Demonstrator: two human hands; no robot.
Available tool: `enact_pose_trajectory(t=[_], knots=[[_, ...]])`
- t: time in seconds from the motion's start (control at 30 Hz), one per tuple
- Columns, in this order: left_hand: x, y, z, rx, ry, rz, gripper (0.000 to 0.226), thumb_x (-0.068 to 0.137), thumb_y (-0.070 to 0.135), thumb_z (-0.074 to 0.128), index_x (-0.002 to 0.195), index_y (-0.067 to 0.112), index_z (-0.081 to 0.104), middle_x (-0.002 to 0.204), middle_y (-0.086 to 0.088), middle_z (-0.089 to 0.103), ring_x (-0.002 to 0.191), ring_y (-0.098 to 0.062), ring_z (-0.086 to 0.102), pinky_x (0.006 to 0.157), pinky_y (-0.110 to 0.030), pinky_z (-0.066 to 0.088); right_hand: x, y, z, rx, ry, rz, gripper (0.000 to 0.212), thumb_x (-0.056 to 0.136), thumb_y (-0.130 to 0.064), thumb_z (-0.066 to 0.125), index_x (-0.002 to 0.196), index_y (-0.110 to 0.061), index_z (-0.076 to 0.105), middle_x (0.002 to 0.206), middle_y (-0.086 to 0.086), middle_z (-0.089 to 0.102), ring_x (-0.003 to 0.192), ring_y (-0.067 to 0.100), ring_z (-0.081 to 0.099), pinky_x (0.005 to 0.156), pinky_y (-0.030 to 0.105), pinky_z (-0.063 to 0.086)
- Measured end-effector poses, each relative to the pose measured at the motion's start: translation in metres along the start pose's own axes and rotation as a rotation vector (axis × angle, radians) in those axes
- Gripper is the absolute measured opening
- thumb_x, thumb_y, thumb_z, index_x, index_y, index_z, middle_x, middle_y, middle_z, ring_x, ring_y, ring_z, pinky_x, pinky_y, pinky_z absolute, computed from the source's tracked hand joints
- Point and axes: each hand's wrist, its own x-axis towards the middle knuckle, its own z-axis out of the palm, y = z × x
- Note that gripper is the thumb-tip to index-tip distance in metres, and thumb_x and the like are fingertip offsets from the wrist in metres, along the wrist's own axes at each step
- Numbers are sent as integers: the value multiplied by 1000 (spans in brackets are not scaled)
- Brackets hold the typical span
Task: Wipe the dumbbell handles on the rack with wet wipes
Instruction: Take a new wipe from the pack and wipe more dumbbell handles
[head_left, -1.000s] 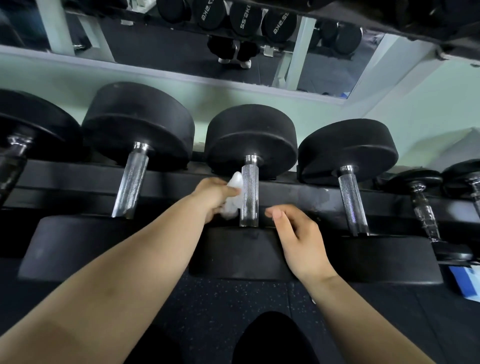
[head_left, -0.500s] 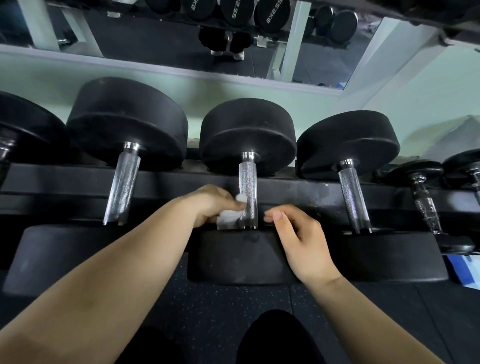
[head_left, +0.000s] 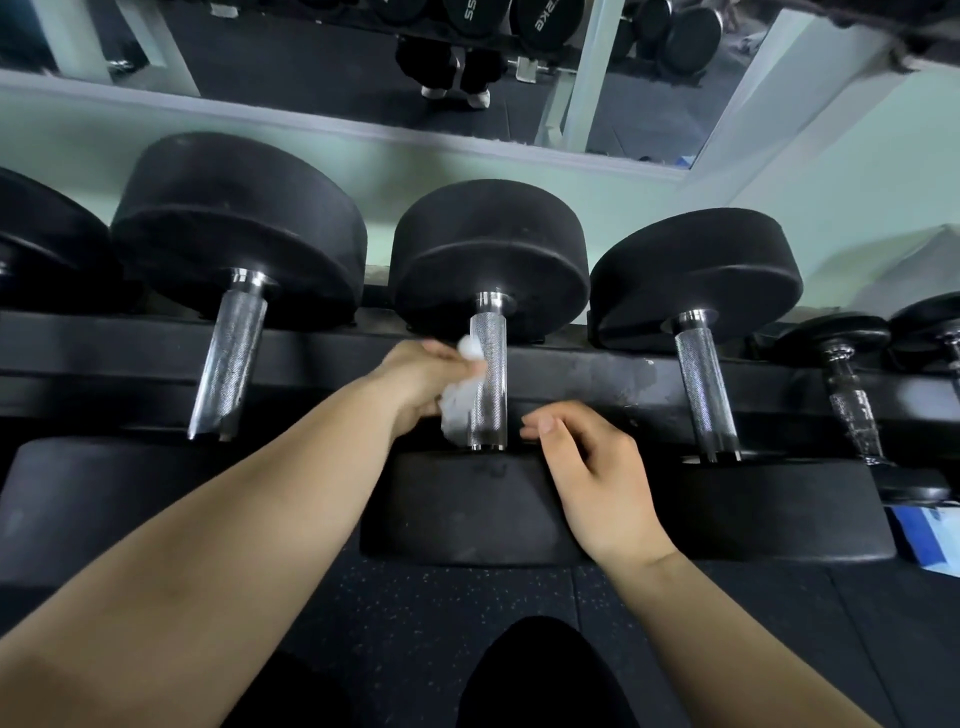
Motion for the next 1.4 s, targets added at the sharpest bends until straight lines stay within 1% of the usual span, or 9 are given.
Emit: enact_pose_trajectory(t=[0.13, 0.3, 0.43, 0.6, 0.73, 0.87, 0.97, 1.23, 1.4], knots=[[0, 7, 1, -33, -76, -2, 17, 87, 12, 61, 76, 15, 48, 76, -3, 58, 64, -10, 58, 64, -26, 49, -1, -1, 0, 2, -1, 21, 25, 77, -48, 37, 71, -34, 57, 74, -16, 62, 80, 4, 58, 74, 18, 42], [-17, -6, -10, 448, -283, -35, 19, 86, 15, 62, 72, 15, 49, 45, 8, 49, 30, 4, 41, 33, -10, 31, -1, -3, 0, -9, -12, 35, 34, 79, -36, 40, 76, -12, 64, 76, -2, 67, 76, 9, 58, 74, 29, 44], [-5, 2, -7, 149, -164, 19, 21, 87, 10, 60, 69, 14, 48, 47, 8, 56, 39, 1, 52, 41, -13, 40, -1, -3, 0, -4, 5, 21, 48, 73, -52, 34, 74, -13, 63, 75, -3, 67, 75, 8, 58, 72, 27, 43], [1, 8, -2, 40, -110, 39, 22, 88, 14, 59, 71, 15, 46, 69, -2, 53, 61, -11, 51, 58, -23, 41, -1, -2, 1, -6, 6, 34, 30, 71, -53, 30, 67, -35, 54, 71, -13, 64, 79, 6, 58, 71, 20, 43], [-22, -4, -11, 578, -283, -1, 18, 88, 23, 59, 74, 18, 50, 60, 4, 49, 49, -6, 42, 39, -13, 32, -1, -3, -1, -27, -2, 48, 37, 77, -45, 37, 73, -18, 63, 73, -5, 66, 74, 8, 57, 73, 30, 44], [-10, 9, -6, 501, -52, 146, 22, 84, 19, 66, 70, 18, 48, 69, -1, 49, 56, -8, 41, 48, -21, 32, -2, -6, 0, -72, 0, 7, 54, 73, -54, 29, 76, -12, 64, 75, 0, 67, 76, 17, 59, 73, 35, 45], [2, 22, 4, 266, 170, 271, 17, 85, 19, 63, 99, 13, 56, 95, -3, 50, 75, -13, 46, 51, -16, 35, -2, -4, 0, -33, 21, 15, 51, 71, -55, 29, 73, -17, 64, 74, -4, 67, 75, 10, 59, 73, 32, 44], [-20, 4, -11, 640, -48, 298, 22, 83, 16, 66, 73, 27, 49, 85, 4, 48, 73, -7, 45, 54, -8, 33, -2, -3, -1, -26, 19, -1, 49, 70, -55, 29, 72, -20, 63, 73, -6, 67, 75, 9, 59, 71, 29, 44], [-53, 20, -31, 457, 128, 369, 10, 88, 18, 57, 95, 21, 50, 83, 10, 47, 79, -8, 45, 59, -12, 33, -2, -9, -3, -4, -20, 34, 15, 82, -40, 48, 70, -36, 55, 75, -11, 65, 73, 1, 58, 70, 23, 42]])
